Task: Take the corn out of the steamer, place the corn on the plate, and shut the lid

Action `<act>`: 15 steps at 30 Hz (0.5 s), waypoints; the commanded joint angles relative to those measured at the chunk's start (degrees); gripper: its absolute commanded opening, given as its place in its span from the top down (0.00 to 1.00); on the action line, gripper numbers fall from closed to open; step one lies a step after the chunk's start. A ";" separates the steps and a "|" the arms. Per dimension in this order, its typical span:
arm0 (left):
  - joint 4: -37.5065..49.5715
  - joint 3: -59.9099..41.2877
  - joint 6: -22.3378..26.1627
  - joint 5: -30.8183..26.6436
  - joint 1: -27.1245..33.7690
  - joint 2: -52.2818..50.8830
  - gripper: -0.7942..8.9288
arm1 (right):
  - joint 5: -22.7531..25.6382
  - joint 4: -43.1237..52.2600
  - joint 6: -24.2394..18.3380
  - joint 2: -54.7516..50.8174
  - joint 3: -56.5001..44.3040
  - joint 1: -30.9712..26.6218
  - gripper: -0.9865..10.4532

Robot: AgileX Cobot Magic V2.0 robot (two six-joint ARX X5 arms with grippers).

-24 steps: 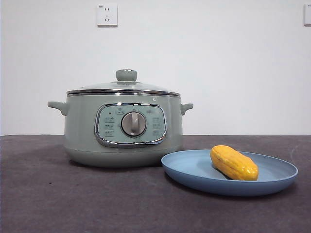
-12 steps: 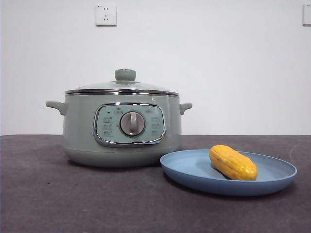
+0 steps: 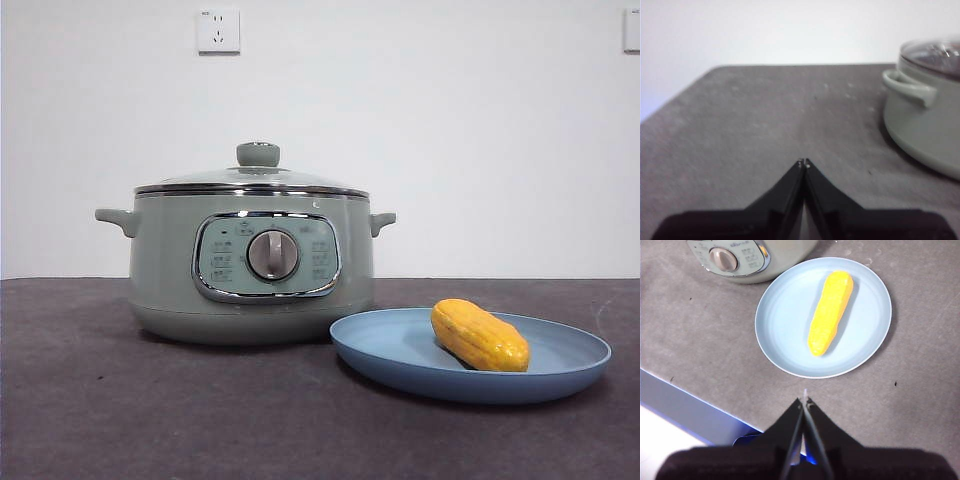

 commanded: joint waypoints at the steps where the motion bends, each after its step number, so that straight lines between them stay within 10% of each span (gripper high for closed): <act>1: -2.60 -0.66 -0.94 -0.17 -1.38 -0.15 0.92 | 0.11 0.31 -0.13 -0.09 -0.33 0.11 0.91; 15: -2.36 -0.66 -1.68 -0.96 -3.08 -0.13 0.92 | 0.09 0.31 -0.13 -0.09 -0.33 0.11 0.91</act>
